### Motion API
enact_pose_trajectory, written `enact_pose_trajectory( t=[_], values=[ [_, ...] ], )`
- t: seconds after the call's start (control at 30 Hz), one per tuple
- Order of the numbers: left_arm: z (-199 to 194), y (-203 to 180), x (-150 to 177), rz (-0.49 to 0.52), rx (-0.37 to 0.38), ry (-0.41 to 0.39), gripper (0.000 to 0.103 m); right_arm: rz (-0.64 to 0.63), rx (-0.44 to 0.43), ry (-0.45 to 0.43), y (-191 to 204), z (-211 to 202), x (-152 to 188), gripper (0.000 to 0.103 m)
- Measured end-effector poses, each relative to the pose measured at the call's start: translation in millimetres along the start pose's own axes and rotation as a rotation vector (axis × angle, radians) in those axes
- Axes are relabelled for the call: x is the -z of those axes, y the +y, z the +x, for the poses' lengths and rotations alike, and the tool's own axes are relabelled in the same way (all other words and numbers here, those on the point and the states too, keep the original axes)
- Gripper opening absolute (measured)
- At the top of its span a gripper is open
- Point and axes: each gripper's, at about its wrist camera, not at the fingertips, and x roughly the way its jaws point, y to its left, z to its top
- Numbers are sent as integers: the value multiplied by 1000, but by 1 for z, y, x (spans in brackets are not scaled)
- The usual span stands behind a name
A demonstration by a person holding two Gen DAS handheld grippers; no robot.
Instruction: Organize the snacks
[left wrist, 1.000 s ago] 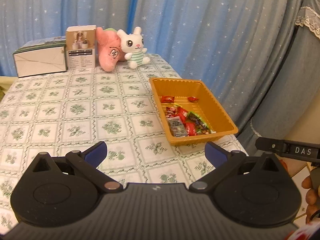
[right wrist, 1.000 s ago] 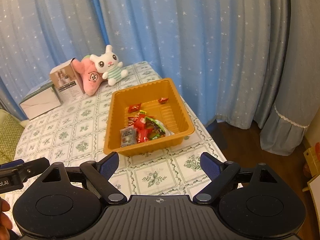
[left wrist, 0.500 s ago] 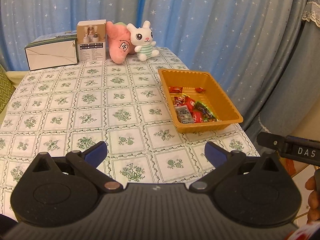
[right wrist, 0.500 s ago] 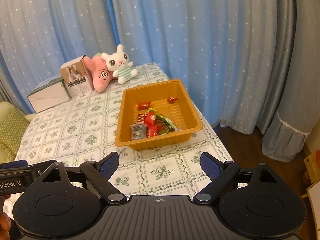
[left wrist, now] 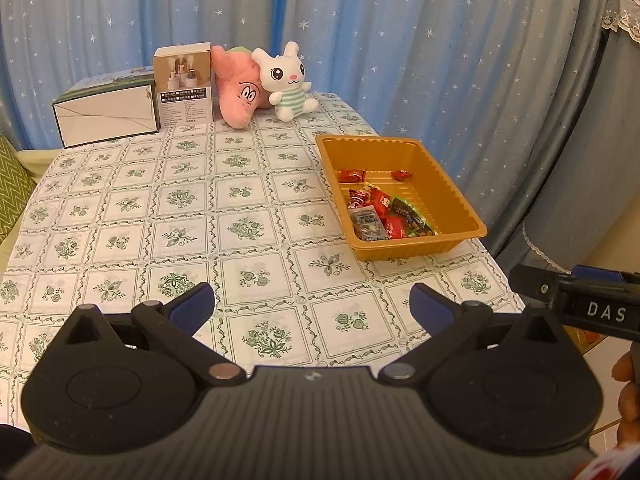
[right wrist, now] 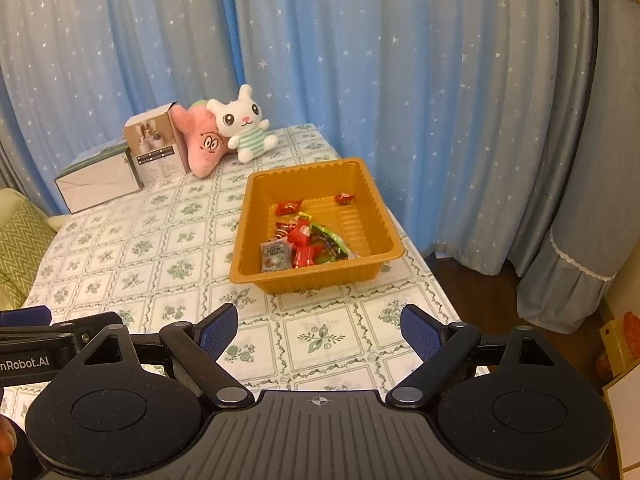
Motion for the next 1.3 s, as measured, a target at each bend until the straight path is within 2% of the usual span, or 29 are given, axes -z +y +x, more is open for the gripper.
enact_pose_trajectory(
  t=[1.3],
  values=[
    [3, -2, -2, 4, 2, 0, 103, -23, -6, -2, 3, -1, -2, 88]
  ],
)
